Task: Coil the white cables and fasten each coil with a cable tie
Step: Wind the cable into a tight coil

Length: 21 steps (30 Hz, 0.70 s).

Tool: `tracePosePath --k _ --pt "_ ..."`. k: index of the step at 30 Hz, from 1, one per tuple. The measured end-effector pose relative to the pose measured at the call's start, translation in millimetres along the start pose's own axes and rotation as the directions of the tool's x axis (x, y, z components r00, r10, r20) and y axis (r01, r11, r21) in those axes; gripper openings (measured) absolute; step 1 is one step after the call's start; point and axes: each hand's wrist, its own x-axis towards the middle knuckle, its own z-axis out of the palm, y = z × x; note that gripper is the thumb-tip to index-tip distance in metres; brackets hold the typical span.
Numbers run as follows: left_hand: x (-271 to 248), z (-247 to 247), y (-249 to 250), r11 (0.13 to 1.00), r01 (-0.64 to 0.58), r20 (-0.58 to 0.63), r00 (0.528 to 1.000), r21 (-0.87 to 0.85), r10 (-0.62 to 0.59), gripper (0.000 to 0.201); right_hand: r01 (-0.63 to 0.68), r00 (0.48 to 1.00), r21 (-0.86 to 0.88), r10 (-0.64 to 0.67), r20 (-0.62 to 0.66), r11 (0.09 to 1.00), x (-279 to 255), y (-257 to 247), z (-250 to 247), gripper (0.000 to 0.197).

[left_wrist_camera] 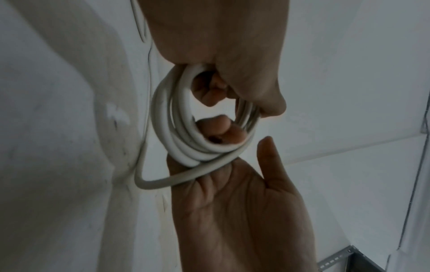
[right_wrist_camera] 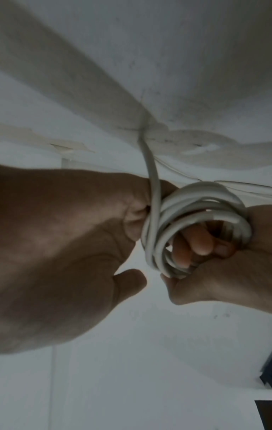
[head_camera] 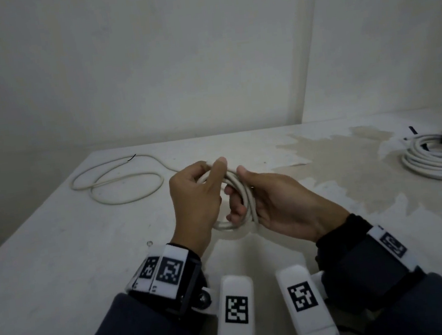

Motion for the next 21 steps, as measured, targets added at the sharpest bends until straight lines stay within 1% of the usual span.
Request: tracePosePath --k 3,5,8,10,11,12,13,14,15,17,18,19,20,21 --pt "-1.7 0.3 0.3 1.0 -0.002 0.007 1.0 -0.012 0.003 0.037 0.02 0.998 -0.022 -0.019 0.055 1.0 -0.7 0.0 -0.4 0.04" --pt "-0.5 1.2 0.1 0.999 0.019 0.028 0.999 -0.036 -0.018 0.036 0.04 0.998 0.002 -0.04 0.046 0.999 -0.6 0.1 0.4 0.036" --pt "2.0 2.8 -0.2 0.996 0.083 0.094 0.992 -0.029 -0.08 0.031 0.093 0.994 0.036 -0.091 -0.054 0.995 3.4 1.9 0.9 0.034" --pt "2.3 4.5 -0.5 0.992 0.123 0.142 0.983 -0.035 -0.117 0.03 0.148 0.982 0.063 -0.139 -0.132 0.987 5.9 1.5 -1.8 0.034" --pt "2.5 5.5 -0.5 0.986 0.159 0.165 0.975 -0.055 -0.148 0.034 0.181 0.973 0.09 -0.164 -0.164 0.979 6.5 0.3 -4.2 0.035" --pt "2.9 6.2 -1.3 0.974 0.215 0.188 0.962 -0.073 -0.198 0.044 0.219 0.962 0.13 -0.192 -0.195 0.967 6.8 -1.5 -7.1 0.035" --pt "2.8 7.1 -1.4 0.952 0.297 0.209 0.938 -0.079 -0.275 0.051 0.259 0.95 0.186 -0.216 -0.226 0.948 7.0 -3.5 -10.5 0.036" --pt "2.4 8.1 -1.2 0.918 0.391 0.225 0.902 -0.065 -0.368 0.052 0.298 0.938 0.25 -0.234 -0.255 0.921 6.6 -5.7 -13.3 0.036" --pt "0.9 8.5 0.1 0.874 0.485 0.242 0.853 -0.035 -0.463 0.049 0.333 0.927 0.314 -0.249 -0.279 0.889 6.5 -7.7 -16.0 0.036" --pt "-3.5 9.0 0.2 0.769 0.634 0.294 0.723 0.08 -0.626 0.05 0.38 0.914 0.399 -0.271 -0.303 0.834 5.9 -10.0 -17.8 0.035" --pt "-5.4 8.4 -0.4 0.726 0.668 0.336 0.654 0.163 -0.678 0.054 0.392 0.911 0.421 -0.284 -0.298 0.818 5.8 -10.6 -16.5 0.034" --pt "-6.8 7.4 -0.7 0.696 0.683 0.374 0.599 0.222 -0.708 0.059 0.398 0.912 0.434 -0.295 -0.285 0.808 5.7 -10.6 -14.1 0.034" --pt "-7.2 6.4 -1.5 0.675 0.697 0.405 0.56 0.24 -0.723 0.063 0.398 0.914 0.443 -0.305 -0.268 0.803 5.7 -10.1 -11.4 0.033" --pt "-6.6 5.3 -3.1 0.658 0.721 0.433 0.532 0.22 -0.728 0.064 0.394 0.917 0.445 -0.311 -0.249 0.804 5.8 -9.1 -8.3 0.033"
